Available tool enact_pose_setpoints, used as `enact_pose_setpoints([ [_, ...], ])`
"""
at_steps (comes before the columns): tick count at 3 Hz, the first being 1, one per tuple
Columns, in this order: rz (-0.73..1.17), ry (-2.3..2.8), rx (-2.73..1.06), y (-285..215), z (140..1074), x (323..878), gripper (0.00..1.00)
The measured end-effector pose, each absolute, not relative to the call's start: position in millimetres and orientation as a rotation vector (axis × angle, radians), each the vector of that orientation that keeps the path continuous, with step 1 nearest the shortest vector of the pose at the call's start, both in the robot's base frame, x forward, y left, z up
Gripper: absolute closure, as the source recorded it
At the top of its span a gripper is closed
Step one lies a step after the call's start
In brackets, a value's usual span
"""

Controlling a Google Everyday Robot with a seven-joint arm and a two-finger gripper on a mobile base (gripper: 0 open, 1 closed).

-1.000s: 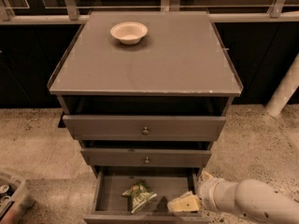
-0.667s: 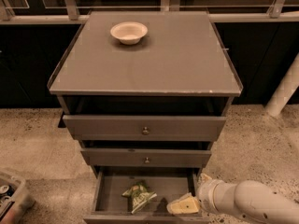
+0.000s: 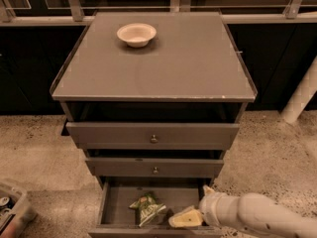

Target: Pick green jalapeno chip bag from bottom drawer and place on counter

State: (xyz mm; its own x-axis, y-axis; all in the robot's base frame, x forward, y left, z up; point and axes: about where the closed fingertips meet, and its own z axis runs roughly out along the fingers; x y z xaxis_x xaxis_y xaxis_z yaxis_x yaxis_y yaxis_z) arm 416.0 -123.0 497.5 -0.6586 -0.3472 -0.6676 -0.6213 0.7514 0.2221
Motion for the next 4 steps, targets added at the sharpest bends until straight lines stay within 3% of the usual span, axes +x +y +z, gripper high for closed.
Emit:
enact_pose_setpoints([
  [2, 0.733, 2.253, -0.751, -57.1, 429.2, 434.5, 0.00],
  [4, 0.711, 2.275, -0.712, -54.8, 417.4, 431.8, 0.00],
])
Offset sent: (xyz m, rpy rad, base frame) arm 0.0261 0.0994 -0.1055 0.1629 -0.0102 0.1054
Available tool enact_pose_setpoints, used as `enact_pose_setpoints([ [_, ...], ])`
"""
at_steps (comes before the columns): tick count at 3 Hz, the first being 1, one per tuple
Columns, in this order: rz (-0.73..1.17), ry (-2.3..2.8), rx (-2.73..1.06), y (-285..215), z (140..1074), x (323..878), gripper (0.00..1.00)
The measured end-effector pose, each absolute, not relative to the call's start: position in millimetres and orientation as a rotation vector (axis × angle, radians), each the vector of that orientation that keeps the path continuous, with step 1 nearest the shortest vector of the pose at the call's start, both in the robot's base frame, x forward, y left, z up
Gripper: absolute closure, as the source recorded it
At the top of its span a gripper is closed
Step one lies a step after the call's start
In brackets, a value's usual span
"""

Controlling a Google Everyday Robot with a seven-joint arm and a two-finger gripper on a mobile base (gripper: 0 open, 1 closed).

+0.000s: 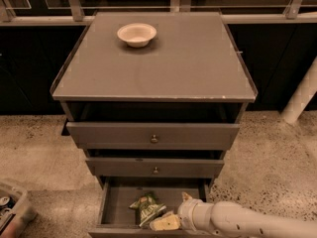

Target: Pick green jalapeno chip bag from bottom drawer and place on counter

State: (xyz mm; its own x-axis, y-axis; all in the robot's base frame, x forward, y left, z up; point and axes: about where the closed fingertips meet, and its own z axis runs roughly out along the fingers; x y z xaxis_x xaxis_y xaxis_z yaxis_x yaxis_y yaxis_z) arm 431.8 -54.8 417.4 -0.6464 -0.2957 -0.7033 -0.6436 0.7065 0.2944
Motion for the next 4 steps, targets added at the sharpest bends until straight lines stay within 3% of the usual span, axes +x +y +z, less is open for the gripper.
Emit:
enact_pose_setpoints([
  [2, 0.679, 2.251, -0.540, -24.0, 338.3, 454.4, 0.00],
  [4, 0.712, 2.249, -0.517, -21.6, 322.7, 461.9, 0.00],
])
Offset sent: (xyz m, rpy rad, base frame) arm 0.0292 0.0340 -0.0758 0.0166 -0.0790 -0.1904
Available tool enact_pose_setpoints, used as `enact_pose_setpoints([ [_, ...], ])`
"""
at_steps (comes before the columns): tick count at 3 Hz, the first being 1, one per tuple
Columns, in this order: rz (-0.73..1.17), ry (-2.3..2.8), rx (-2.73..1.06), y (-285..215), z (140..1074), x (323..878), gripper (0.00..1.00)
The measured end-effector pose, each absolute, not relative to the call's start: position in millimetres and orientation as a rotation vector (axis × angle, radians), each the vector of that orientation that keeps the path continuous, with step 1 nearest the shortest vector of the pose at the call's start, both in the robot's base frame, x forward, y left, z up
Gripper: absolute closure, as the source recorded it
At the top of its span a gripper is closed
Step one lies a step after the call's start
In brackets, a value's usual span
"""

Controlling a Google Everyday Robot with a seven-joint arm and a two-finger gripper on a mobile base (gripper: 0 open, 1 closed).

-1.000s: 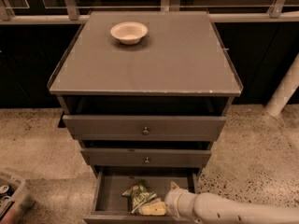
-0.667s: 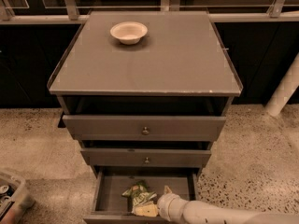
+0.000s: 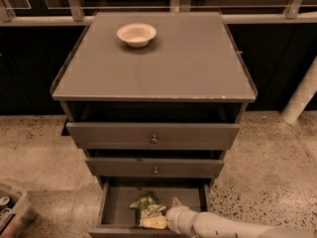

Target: Pick green jalapeno chip bag from bottom drawer and place on counter

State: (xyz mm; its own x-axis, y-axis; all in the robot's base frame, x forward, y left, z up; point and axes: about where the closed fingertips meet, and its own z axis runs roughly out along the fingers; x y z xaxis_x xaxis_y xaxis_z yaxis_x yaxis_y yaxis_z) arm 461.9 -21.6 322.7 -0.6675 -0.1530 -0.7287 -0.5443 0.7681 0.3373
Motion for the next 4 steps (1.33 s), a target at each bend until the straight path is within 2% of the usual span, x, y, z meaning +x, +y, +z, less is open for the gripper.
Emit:
enact_pose_setpoints([
  [4, 0.753, 2.268, -0.536, 18.2, 233.8, 495.5, 0.00],
])
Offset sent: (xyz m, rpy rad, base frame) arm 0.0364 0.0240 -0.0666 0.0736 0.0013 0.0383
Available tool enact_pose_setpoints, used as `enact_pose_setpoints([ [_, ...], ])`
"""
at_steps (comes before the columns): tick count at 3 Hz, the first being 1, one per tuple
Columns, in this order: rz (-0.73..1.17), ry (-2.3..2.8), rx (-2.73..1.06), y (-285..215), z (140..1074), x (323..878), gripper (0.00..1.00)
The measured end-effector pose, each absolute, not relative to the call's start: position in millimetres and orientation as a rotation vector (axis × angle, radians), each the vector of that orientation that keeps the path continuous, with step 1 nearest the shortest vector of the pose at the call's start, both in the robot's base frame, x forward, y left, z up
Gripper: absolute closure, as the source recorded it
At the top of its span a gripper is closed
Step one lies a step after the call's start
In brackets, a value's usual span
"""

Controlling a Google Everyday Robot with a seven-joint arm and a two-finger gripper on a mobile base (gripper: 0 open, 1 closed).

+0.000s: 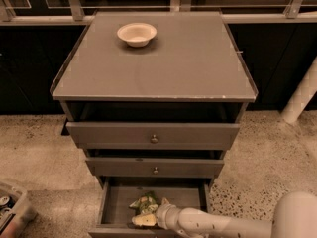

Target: Pick green jalapeno chip bag from bottom drawer and place on counter

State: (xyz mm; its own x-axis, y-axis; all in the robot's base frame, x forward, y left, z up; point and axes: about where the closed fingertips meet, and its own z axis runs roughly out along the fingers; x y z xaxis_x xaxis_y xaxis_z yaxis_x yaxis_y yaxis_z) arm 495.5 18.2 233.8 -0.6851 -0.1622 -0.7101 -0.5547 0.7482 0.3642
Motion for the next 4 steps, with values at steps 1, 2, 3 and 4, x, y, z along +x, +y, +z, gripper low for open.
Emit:
enact_pose_setpoints([
  [1, 0.732, 2.304, -0.549, 26.3, 213.8, 497.2, 0.00],
  [2, 0.704, 2.332, -0.563, 30.5, 199.9, 498.6, 0.00],
  [3, 0.663, 2.367, -0.564, 29.9, 187.8, 498.4, 0.00],
  [4, 0.603, 2.410, -0.561, 26.5, 176.7, 497.1, 0.00],
])
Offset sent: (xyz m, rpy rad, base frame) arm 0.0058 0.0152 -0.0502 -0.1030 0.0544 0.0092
